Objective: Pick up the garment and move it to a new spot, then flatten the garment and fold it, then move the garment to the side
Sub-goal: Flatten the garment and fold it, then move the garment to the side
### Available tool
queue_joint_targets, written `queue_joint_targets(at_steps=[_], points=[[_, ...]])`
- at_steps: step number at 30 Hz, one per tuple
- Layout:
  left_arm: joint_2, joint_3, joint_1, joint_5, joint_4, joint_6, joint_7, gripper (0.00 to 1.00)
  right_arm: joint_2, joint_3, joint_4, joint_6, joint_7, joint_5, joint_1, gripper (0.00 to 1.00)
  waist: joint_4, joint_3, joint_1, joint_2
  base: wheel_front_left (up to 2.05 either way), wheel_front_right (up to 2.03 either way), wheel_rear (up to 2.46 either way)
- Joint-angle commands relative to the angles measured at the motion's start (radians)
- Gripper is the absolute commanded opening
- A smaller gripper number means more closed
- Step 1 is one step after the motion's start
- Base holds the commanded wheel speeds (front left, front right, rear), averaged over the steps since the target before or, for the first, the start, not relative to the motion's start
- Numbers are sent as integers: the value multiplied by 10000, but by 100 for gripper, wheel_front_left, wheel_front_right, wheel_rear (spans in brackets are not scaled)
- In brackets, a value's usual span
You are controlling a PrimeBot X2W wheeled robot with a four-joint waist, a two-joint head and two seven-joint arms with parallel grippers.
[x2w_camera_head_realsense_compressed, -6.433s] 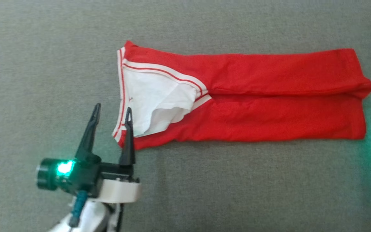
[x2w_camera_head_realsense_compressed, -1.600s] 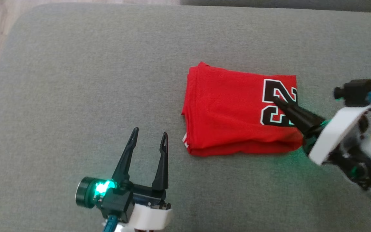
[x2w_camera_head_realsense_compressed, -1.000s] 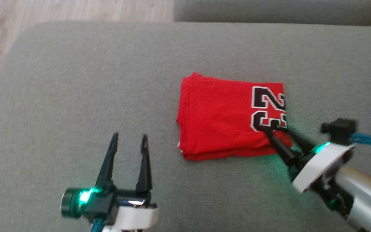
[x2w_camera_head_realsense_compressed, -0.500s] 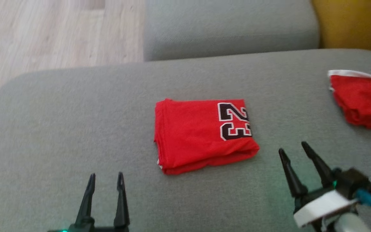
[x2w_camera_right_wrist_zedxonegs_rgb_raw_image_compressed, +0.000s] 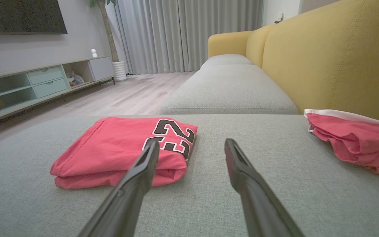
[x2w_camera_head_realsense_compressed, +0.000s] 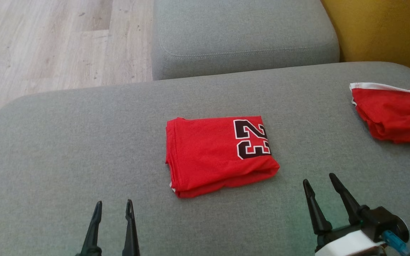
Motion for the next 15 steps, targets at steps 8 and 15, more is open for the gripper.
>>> queue_joint_targets(at_steps=[8, 15], points=[[-60, 323, -259, 150, -185, -39, -51, 100, 24, 40, -312, -7, -120, -29, -265, 100, 73, -11, 0, -1, 0, 0, 0], [-60, 357, -214, 157, -163, -21, -51, 100, 49, -21, -305, -7, -120, -19, -300, 100, 58, -17, 0, -1, 0, 0, 0]])
